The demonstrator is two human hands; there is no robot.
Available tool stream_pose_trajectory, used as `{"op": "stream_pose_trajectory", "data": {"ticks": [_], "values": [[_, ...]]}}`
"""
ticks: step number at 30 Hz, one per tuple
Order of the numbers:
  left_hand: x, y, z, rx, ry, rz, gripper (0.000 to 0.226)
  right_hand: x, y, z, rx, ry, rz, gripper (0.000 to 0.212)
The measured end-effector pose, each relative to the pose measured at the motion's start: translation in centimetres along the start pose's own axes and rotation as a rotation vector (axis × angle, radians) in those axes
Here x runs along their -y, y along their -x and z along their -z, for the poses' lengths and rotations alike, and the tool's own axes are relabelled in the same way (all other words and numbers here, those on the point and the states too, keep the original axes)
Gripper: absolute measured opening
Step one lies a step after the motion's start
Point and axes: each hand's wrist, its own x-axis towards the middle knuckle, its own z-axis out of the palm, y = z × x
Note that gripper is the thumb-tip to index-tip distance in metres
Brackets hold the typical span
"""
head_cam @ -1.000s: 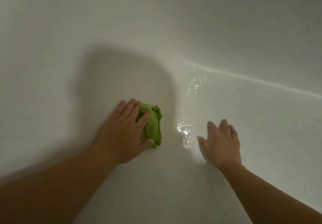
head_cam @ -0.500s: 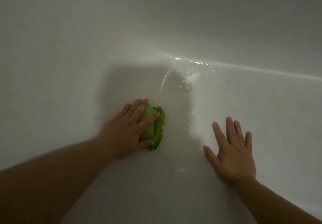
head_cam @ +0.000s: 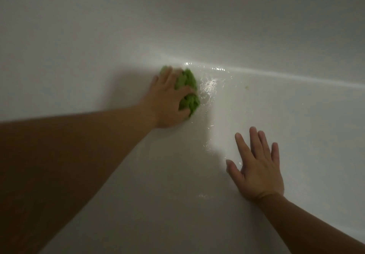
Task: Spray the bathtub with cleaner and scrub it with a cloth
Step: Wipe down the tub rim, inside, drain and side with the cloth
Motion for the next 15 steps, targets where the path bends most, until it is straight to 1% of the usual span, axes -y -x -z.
{"op": "stream_pose_trajectory", "data": {"ticks": [2, 5, 7, 10, 12, 13, 15], "values": [[-1.5, 3.9, -2.4, 0.034, 0.076, -0.144, 0.071, -0.1, 0.1, 0.1, -0.004, -0.003, 0.004, 0.075], [-3.7, 10.5, -5.7, 0.09, 0.076, -0.398, 0.06, -0.3, 0.0, 0.2, -0.017, -0.01, 0.016, 0.074], [-4.4, 14.0, -6.8, 0.164, 0.016, -0.547, 0.062, -0.6, -0.1, 0.1, -0.011, -0.003, 0.025, 0.074], [-2.4, 14.5, -6.3, 0.245, -0.107, -0.666, 0.074, -1.2, -0.4, 0.0, -0.008, -0.001, 0.038, 0.073], [-0.2, 11.8, -5.0, 0.207, -0.193, -0.664, 0.081, -1.6, -0.4, 0.0, -0.002, -0.006, 0.041, 0.072], [0.9, 10.0, -4.3, 0.159, -0.222, -0.618, 0.082, -1.7, -0.4, 0.0, -0.001, -0.011, 0.039, 0.072], [2.7, 6.1, -2.5, 0.058, -0.28, -0.437, 0.082, -2.0, -0.3, -0.1, -0.021, -0.042, 0.024, 0.07]]}}
